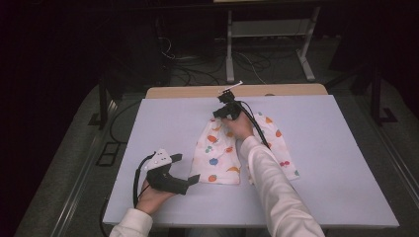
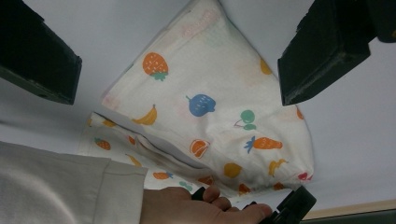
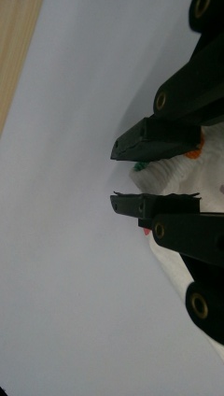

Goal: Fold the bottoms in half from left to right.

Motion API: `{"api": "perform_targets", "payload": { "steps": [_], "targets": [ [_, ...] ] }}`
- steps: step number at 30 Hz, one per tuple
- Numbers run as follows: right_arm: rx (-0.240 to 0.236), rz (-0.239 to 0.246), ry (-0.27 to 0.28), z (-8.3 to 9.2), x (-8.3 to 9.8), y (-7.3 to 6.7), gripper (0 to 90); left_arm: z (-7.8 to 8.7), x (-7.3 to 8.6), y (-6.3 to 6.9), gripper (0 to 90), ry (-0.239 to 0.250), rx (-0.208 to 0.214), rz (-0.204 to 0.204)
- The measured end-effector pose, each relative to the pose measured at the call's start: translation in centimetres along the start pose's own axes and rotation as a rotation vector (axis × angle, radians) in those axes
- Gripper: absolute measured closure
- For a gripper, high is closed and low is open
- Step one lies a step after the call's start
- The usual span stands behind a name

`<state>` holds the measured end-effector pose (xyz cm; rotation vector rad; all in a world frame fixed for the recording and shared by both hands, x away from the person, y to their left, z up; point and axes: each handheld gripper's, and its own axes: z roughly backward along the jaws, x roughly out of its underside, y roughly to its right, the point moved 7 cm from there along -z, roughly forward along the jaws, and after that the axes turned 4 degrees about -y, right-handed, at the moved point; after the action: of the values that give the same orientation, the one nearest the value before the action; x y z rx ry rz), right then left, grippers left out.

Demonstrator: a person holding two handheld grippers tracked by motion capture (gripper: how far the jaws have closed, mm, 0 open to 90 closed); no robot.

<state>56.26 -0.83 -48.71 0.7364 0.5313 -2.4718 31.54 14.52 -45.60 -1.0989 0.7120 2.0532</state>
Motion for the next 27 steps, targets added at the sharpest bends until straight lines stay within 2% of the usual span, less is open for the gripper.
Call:
{"api": "perform_targets", "payload": {
  "steps": [3, 6, 10, 12, 18, 27],
  "targets": [
    [0.015, 0.003, -0.013, -0.4, 0.0, -0.1, 71.6, 0.0, 0.0, 0.0, 0.0, -0.002, 0.0, 0.001],
    [0.02, -0.015, -0.025, -0.7, 0.0, -0.2, 76.8, 0.0, 0.0, 0.0, 0.0, -0.004, -0.001, 0.003],
    [0.044, 0.007, -0.025, -0.8, -0.2, -0.3, 84.4, -0.1, 0.1, -0.1, 0.0, -0.01, -0.003, 0.004],
    [0.047, 0.004, -0.028, -0.8, -0.2, -0.4, 86.4, -0.1, 0.1, -0.2, 0.0, -0.012, -0.006, 0.008],
    [0.043, 0.009, -0.037, -0.5, -0.2, -0.4, 87.5, -0.1, 0.4, -0.8, 0.0, -0.03, -0.03, 0.04],
    [0.063, 0.033, -0.006, 0.6, -0.5, -1.2, 87.7, -0.2, 0.9, -1.4, 0.0, -0.06, -0.048, 0.093]
  ]
}}
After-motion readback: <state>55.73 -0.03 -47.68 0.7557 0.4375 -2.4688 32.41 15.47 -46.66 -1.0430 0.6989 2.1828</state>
